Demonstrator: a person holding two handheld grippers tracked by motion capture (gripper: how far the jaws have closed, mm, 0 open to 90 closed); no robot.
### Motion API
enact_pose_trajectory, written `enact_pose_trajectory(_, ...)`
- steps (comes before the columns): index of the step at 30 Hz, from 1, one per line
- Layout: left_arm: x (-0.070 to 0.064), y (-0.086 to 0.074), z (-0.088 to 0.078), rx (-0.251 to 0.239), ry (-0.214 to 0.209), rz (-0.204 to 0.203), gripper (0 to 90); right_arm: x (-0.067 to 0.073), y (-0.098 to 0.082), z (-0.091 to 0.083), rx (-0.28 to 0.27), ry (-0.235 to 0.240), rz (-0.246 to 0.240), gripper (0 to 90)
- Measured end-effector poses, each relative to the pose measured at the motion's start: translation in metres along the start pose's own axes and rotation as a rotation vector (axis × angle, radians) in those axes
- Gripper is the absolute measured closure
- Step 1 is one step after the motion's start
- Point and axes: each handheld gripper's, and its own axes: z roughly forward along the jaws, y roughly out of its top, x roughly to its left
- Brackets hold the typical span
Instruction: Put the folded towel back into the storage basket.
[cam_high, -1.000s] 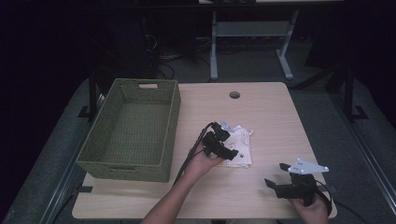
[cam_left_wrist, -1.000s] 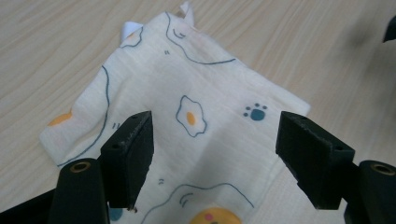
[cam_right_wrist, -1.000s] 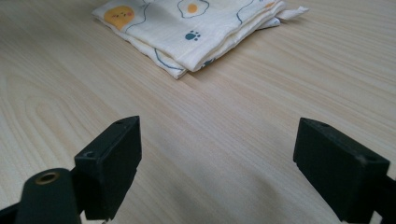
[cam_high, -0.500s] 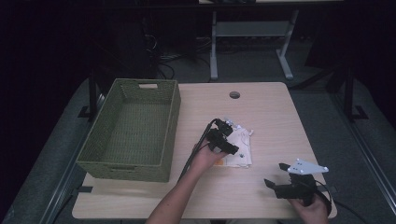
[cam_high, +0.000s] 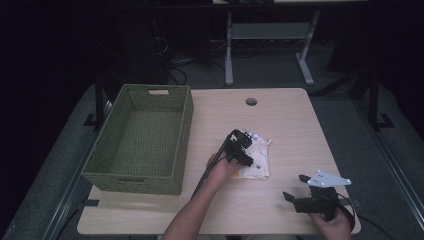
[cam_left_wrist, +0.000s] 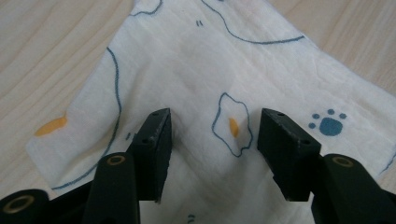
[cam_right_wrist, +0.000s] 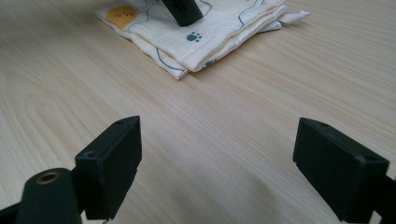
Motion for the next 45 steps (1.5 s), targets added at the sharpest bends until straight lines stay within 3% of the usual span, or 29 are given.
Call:
enact_pose_trajectory(6, -0.001, -0.004, -0.001, -0.031, -0.005, 0.004, 52.3, 0.002, 0.000, 0.002, 0.008, -0.005, -0.009, 15.3)
enact_pose_trajectory(21, 0.000, -0.005, -0.004, -0.012, -0.021, 0.015, 75.6, 0.000, -0.003, 0.000, 0.002, -0.010, 0.021, 15.3)
enact_pose_trajectory(33, 0.006, -0.006, -0.005, -0.019, -0.047, -0.001, 80.9, -0.004, -0.005, -0.001, -0.006, -0.021, 0.043, 15.3)
enact_pose_trajectory(39, 0.012, -0.007, -0.006, -0.016, -0.091, -0.038, 80.7, -0.006, -0.005, -0.004, -0.014, -0.030, 0.060, 15.3)
enact_pose_trajectory(45, 0.022, -0.011, -0.007, -0.039, -0.155, -0.105, 81.9, -0.008, -0.007, -0.004, -0.015, -0.033, 0.070, 15.3)
